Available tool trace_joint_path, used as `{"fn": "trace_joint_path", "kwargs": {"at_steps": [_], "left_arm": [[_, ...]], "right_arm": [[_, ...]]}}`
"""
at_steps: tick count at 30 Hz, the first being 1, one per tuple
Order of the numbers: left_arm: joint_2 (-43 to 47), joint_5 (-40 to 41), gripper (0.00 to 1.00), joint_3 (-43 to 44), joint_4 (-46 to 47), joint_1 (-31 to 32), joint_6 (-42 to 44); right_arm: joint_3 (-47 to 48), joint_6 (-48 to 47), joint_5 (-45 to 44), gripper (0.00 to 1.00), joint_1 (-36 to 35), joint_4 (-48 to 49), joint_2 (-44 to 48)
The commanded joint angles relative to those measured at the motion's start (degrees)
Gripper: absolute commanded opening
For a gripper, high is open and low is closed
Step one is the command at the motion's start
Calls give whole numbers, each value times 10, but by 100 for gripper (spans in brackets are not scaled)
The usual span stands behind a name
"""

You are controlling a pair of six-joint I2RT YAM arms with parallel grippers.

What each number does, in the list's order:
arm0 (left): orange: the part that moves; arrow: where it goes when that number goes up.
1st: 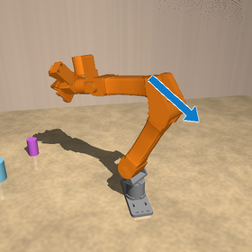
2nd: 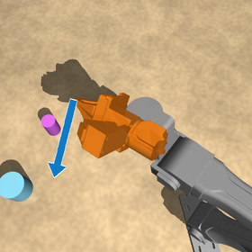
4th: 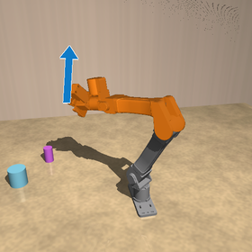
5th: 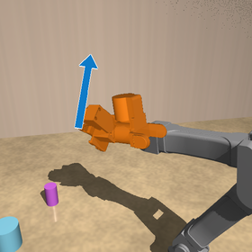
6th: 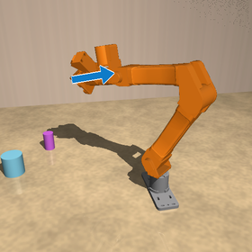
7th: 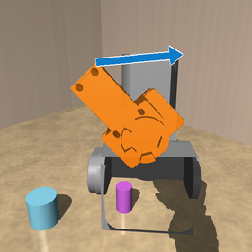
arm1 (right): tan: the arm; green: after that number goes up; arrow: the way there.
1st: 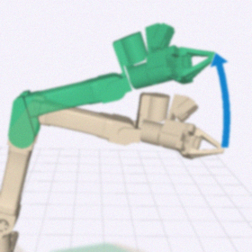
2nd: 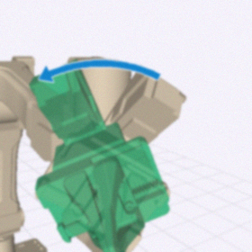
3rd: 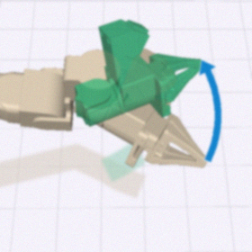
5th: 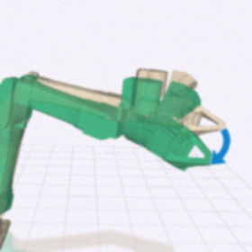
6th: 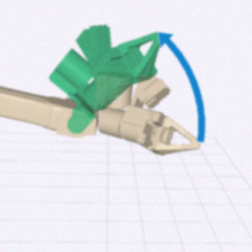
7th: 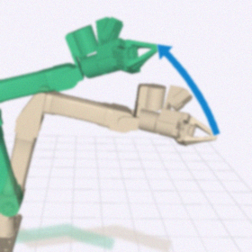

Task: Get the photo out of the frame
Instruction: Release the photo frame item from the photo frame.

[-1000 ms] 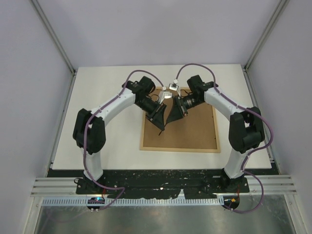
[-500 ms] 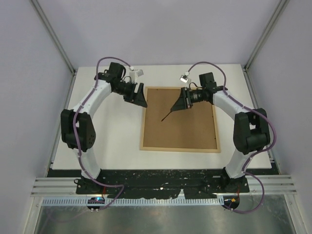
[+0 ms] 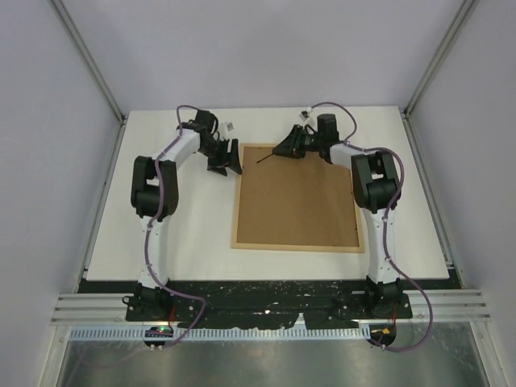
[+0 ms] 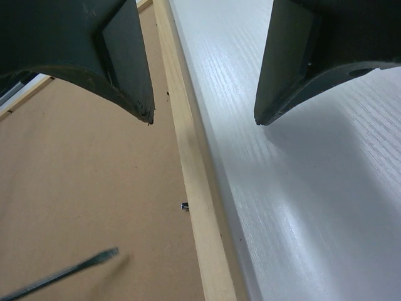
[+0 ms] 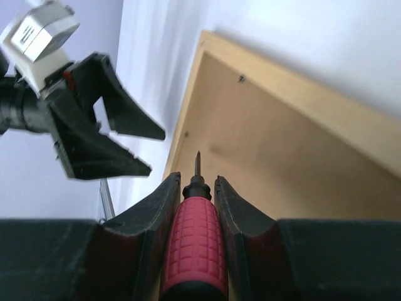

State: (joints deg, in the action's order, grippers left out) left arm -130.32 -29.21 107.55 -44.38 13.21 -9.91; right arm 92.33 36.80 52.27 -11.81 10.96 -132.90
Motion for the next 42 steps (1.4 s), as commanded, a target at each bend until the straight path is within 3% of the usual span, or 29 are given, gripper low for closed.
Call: {"fn": "trace_joint_path", "kwargs": {"at_steps": [1, 9, 15, 24, 34, 42], "left_arm": [[5, -1, 67, 8, 32, 2, -35], [-19, -58, 50, 1, 48, 8, -57], [-20, -46, 45, -1, 47, 10, -65], [-17, -26, 31, -5, 34, 18, -73], [-13, 20, 31, 3, 12, 42, -76], [-13, 57, 27, 14, -4, 54, -76]], "right_arm": [[104, 71, -46, 8, -14, 40, -59], [192, 95, -32, 8, -38, 12, -129], [142, 137, 19, 8, -44, 76, -116], [120, 115, 6, 8, -51, 65, -108], [129, 187, 38, 8, -39, 128, -101], [126, 141, 34, 8, -36, 87, -88]]}}
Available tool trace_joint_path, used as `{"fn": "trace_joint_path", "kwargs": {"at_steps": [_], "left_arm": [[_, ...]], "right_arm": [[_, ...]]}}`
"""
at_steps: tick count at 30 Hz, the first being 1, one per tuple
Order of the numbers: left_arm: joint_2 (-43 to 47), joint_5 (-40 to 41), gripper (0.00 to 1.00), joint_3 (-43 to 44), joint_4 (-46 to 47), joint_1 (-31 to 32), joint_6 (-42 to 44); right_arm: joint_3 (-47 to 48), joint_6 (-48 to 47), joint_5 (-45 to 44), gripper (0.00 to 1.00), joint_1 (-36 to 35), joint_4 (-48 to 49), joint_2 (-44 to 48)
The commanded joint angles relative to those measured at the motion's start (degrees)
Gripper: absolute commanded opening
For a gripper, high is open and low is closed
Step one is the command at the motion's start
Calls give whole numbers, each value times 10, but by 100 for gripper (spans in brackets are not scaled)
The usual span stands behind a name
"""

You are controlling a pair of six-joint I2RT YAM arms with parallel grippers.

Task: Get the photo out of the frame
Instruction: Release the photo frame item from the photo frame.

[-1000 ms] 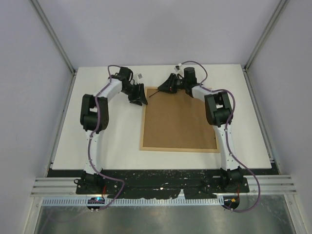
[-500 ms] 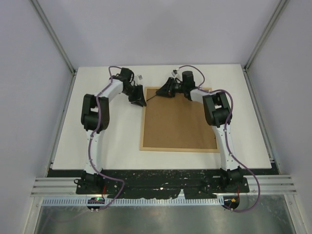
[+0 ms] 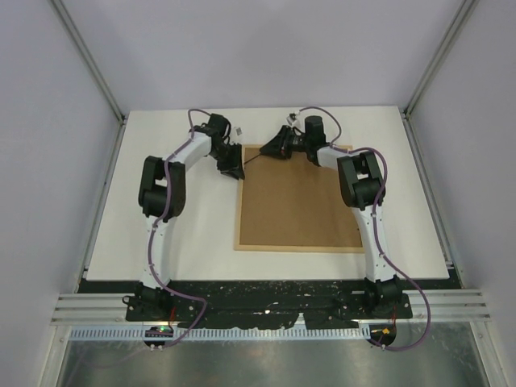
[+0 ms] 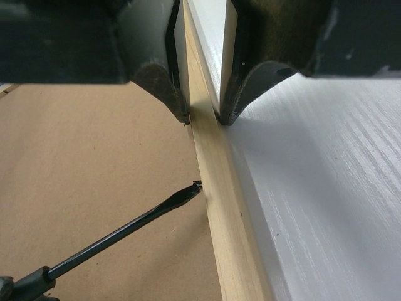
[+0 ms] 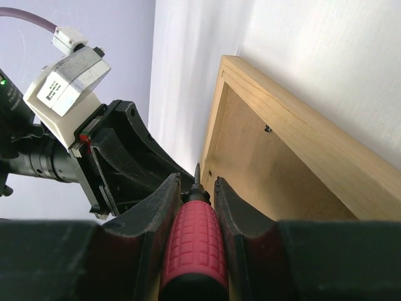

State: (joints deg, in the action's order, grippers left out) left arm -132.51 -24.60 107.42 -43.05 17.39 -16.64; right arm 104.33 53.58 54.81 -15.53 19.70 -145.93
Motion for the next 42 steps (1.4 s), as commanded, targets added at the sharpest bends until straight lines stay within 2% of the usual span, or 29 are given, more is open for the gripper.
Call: {"fn": "trace_joint_path", "kwargs": {"at_steps": [1, 7, 17, 28, 42], "left_arm": [[9, 11, 26, 16, -18, 13, -8], [11, 15, 20, 13, -20, 17, -8], [13, 21, 20, 11, -25, 19, -9], [13, 12, 20, 10, -24, 22, -11], [16, 3, 17, 2, -22, 27, -14]], "right_arm": [[5, -35, 5, 8, 1, -6, 43], [-11, -83, -8, 8, 3, -46, 52], [-32, -95, -1, 8, 16, -38, 78], [-46, -119, -15, 8, -6, -40, 64], [26, -108, -18, 8, -41, -62, 21]]}}
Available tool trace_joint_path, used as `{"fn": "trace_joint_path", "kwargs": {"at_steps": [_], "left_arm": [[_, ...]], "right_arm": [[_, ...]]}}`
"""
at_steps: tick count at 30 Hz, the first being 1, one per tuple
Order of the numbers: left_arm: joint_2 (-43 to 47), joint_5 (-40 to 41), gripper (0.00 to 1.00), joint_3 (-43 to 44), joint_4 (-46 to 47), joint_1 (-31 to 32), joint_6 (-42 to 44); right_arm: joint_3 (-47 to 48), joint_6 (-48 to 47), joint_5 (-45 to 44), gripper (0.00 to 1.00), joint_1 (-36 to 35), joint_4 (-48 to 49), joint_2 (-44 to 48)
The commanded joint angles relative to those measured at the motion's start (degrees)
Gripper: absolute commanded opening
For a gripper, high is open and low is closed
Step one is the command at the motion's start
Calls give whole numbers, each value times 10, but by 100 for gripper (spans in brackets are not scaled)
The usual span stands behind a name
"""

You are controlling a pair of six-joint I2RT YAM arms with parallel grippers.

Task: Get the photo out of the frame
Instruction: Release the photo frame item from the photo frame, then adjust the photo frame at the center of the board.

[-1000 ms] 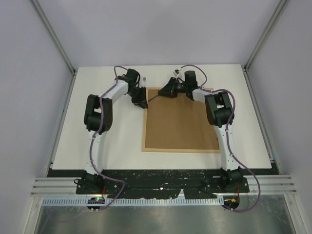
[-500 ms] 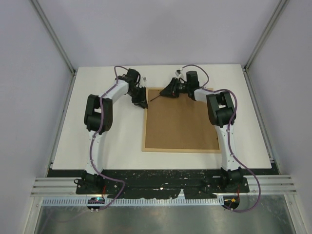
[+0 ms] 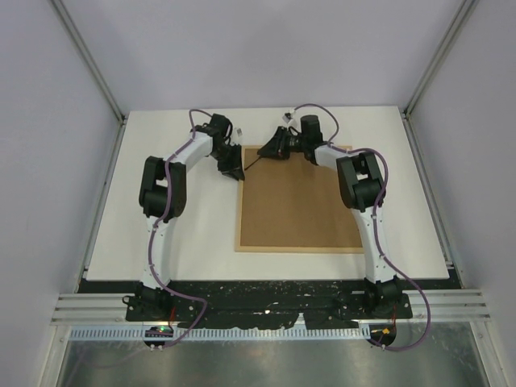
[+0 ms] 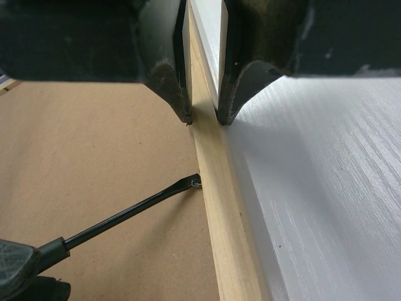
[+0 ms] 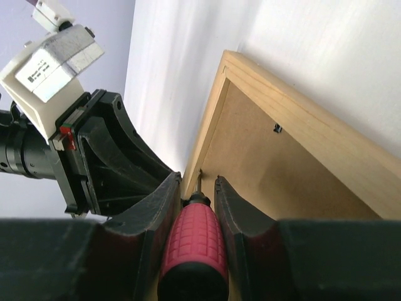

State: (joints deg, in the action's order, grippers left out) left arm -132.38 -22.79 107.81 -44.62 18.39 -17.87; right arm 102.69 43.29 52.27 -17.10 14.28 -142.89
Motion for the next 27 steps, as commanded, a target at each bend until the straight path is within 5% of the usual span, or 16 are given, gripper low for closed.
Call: {"fn": "trace_joint_path", "kwargs": {"at_steps": [1, 12, 19, 27], "left_arm": [[14, -16, 17, -2, -6, 18, -1], [17, -9, 15, -8, -4, 24, 1], [21, -2, 16, -11, -7, 24, 5], [29, -2, 51, 20, -21, 5, 9]], "right_arm": [[48, -8, 2, 8, -27, -14, -10], [190, -100, -52, 8, -90, -186, 8], [179, -145, -81, 8, -94, -247, 41], [81, -239, -33, 8, 2, -292, 152]]}}
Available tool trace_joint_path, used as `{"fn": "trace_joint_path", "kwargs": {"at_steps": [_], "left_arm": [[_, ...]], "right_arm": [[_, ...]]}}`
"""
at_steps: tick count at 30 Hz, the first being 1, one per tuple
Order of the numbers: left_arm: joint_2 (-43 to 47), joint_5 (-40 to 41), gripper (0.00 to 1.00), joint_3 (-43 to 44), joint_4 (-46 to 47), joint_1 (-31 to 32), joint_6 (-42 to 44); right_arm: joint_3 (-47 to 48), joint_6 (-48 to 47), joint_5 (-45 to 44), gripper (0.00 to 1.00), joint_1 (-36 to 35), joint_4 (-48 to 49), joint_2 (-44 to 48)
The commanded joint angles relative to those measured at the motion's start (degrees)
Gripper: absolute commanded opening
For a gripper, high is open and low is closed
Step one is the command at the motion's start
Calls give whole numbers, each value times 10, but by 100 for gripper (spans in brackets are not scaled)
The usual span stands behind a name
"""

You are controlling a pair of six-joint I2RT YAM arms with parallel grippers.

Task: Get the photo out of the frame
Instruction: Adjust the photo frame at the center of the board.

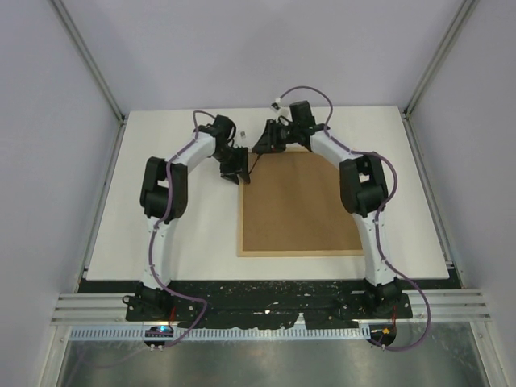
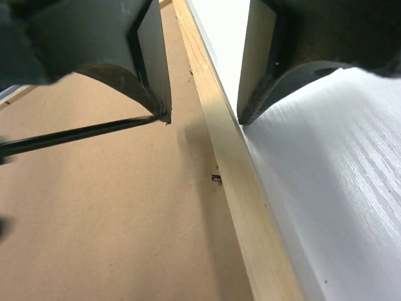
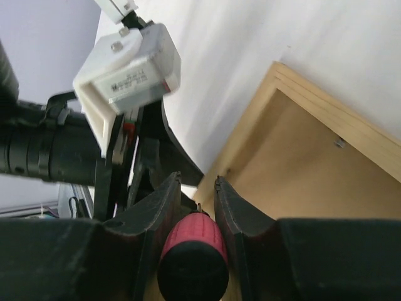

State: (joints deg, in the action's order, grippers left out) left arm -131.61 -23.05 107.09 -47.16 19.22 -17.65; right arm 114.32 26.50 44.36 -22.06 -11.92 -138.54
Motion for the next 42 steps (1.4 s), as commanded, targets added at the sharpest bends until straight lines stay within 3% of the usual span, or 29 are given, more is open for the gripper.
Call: {"fn": "trace_joint_path", "kwargs": {"at_steps": [1, 9, 14, 21, 28, 37, 42], "left_arm": [[19, 3, 53, 36, 0, -3, 9], [-33, 103, 57, 138, -53, -3, 28], [-65, 119, 57, 171, -65, 1, 33], [-73, 169, 58, 191, -94, 24, 39], [-76, 153, 57, 196, -86, 41, 14], [-81, 192, 52, 212, -85, 44, 12], [-94, 207, 44, 233, -86, 46, 10]], "right_arm": [[-51, -90, 52, 8, 65, -32, 120], [-243, -201, 70, 8, 112, -42, 237], [-323, -225, 69, 8, 116, -36, 281], [-382, -224, 73, 8, 115, -8, 309], [-422, -217, 77, 8, 115, 19, 325], [-441, -219, 88, 8, 115, 20, 336], [-450, -219, 93, 8, 115, 23, 345]]}}
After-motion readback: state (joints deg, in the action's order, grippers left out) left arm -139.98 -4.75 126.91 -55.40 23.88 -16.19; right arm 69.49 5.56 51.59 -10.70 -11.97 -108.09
